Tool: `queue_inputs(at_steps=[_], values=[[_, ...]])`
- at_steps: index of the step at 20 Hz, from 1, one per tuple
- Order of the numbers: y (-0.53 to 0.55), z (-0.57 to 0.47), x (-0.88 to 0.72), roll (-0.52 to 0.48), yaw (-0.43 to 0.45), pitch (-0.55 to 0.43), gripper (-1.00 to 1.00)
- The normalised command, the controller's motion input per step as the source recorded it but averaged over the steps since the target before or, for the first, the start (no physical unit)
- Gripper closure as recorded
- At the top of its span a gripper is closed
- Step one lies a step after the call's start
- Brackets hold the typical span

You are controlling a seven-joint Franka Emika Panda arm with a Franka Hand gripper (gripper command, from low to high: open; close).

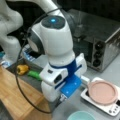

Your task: Open the drawer. Pick up the carrot. Put the carrots in the drawer.

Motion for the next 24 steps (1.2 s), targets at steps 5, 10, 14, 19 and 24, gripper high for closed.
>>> queue_inputs(at_steps=[5, 10, 14, 19, 24], values=[[-0.25, 0.15, 0.32, 0.122, 0.064, 0.215, -1.0], [-0.28, 0.02, 0.3, 0.15, 0.079, 0.182, -1.0], [-0.21, -0.05, 0.28, 0.191, 0.038, 0.126, -1.0], [-0.16, 0.0, 0.26, 0.187, 0.021, 0.073, -1.0], [-0.17, 0.02, 0.29, 0.186, 0.054, 0.051, -1.0]])
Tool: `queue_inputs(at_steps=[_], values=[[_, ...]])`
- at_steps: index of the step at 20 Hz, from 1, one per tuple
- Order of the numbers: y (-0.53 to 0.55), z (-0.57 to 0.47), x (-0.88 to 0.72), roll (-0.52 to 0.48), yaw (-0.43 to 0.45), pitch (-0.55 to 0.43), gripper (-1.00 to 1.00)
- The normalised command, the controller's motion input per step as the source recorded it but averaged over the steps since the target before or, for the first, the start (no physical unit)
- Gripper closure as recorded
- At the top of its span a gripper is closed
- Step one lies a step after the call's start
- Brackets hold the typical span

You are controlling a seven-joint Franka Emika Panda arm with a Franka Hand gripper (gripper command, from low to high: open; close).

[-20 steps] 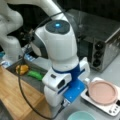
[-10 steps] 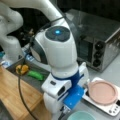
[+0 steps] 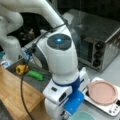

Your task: Open the drawer. Pick up the carrot. Put the carrots in the drawer.

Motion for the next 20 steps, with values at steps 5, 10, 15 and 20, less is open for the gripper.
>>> queue_inputs(at_steps=[5, 10, 15, 20], values=[[-0.18, 0.0, 0.33, 0.19, 0.03, 0.044, -1.0], [-0.19, 0.04, 0.33, 0.2, 0.01, 0.056, -1.0], [-0.2, 0.08, 0.32, 0.216, 0.002, 0.076, -1.0], [-0.27, 0.08, 0.38, 0.223, 0.015, 0.08, -1.0]])
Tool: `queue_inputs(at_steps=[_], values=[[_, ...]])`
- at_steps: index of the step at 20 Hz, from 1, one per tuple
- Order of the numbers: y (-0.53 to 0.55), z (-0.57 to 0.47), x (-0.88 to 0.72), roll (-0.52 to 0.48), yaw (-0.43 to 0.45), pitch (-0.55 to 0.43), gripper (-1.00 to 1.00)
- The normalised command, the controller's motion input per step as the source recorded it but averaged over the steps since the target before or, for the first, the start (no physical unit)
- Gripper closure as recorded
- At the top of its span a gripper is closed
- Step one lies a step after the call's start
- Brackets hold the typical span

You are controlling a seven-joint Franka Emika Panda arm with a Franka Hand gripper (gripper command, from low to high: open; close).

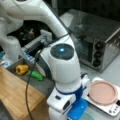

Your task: Open the drawer. Pick up the carrot. Put the carrots in the drawer.

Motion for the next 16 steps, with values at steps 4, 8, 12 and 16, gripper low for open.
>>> queue_inputs(at_steps=[4, 8, 12, 16], values=[[-0.26, 0.1, 0.43, 0.217, 0.004, 0.109, -1.0], [-0.17, 0.09, 0.46, 0.213, -0.022, 0.126, -1.0], [-0.13, 0.09, 0.4, 0.19, -0.022, 0.143, -1.0], [-0.1, 0.09, 0.31, 0.171, -0.04, 0.142, -1.0]])
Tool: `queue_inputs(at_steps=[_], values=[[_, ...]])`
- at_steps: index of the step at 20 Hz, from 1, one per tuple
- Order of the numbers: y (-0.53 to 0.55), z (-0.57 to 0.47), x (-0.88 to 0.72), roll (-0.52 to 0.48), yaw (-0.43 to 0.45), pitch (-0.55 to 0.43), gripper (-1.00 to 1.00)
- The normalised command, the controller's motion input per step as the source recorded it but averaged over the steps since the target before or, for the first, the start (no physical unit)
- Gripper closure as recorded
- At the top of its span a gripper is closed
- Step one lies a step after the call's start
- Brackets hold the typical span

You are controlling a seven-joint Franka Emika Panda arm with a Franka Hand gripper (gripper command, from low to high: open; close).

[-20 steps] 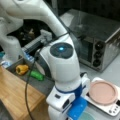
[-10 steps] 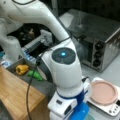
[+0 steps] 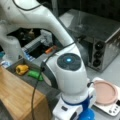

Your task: Open the drawer. Pick up the carrot. Put the carrots in the drawer.

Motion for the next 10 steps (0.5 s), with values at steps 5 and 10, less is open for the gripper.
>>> queue_inputs(at_steps=[5, 10], values=[[-0.04, 0.01, 0.28, 0.171, -0.049, 0.124, -1.0], [-0.03, -0.02, 0.21, 0.123, -0.023, 0.069, -1.0]])
